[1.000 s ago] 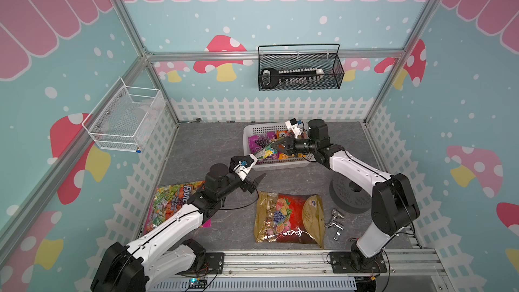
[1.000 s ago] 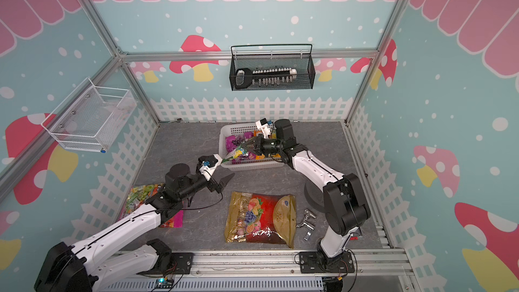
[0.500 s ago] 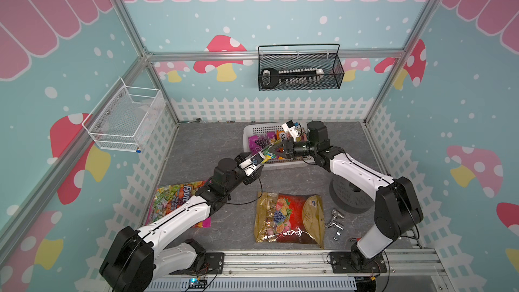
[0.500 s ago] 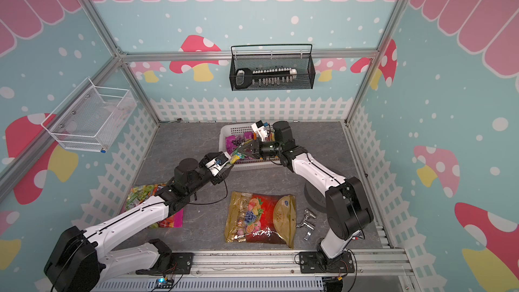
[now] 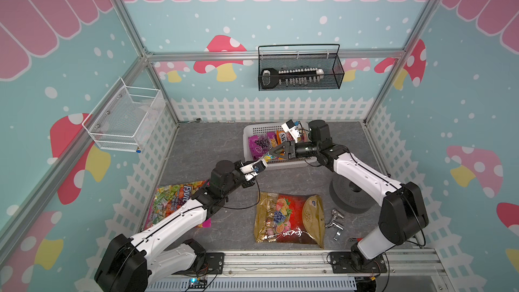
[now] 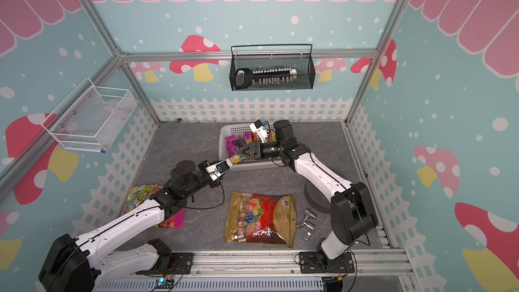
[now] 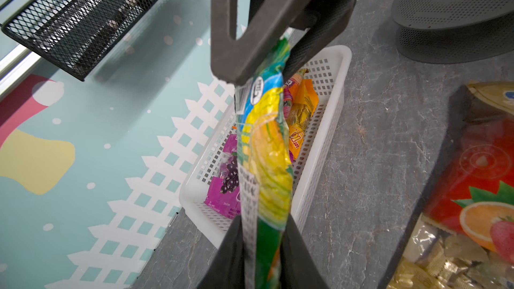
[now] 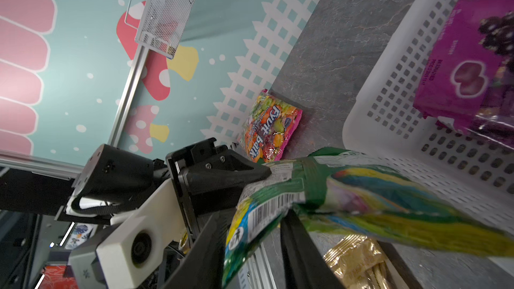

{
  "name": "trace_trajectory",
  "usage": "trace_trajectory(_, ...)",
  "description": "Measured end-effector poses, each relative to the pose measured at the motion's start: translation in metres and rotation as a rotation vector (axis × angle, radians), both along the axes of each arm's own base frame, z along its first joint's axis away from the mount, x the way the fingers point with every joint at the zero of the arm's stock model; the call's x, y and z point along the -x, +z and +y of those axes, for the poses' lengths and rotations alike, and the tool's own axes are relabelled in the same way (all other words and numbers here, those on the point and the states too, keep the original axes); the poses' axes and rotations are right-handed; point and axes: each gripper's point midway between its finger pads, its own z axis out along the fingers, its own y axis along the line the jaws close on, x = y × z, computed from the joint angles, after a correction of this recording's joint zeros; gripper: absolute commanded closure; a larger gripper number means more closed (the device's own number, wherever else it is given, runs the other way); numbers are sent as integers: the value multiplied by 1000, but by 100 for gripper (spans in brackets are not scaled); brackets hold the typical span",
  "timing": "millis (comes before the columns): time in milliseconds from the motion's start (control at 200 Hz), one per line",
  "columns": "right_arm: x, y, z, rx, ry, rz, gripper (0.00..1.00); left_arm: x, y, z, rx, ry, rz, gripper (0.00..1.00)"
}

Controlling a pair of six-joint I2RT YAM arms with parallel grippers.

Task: Put the candies in the basket
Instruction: Pick up the candy at the center of the board.

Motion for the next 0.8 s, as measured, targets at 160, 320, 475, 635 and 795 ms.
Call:
trace_trajectory(160,4,28,-26,118,-26,-352,53,12,10,-4,27,-54,-7,85)
trace_trajectory(320,24,46,-54,255,-15,-776,38,29,19,-10,74,-133,-3,91)
trace_trajectory(475,47,24,-65,321,80,-1063,28,49,33,-19,135,-238,8,92)
trace_trajectory(635,52,-7,-61,340,188,-1163,18,77,49,-28,181,-382,-6,95)
trace_trajectory(795,77,-23,-49,201,343,-1155,22,96,55,-34,201,-491,-6,95)
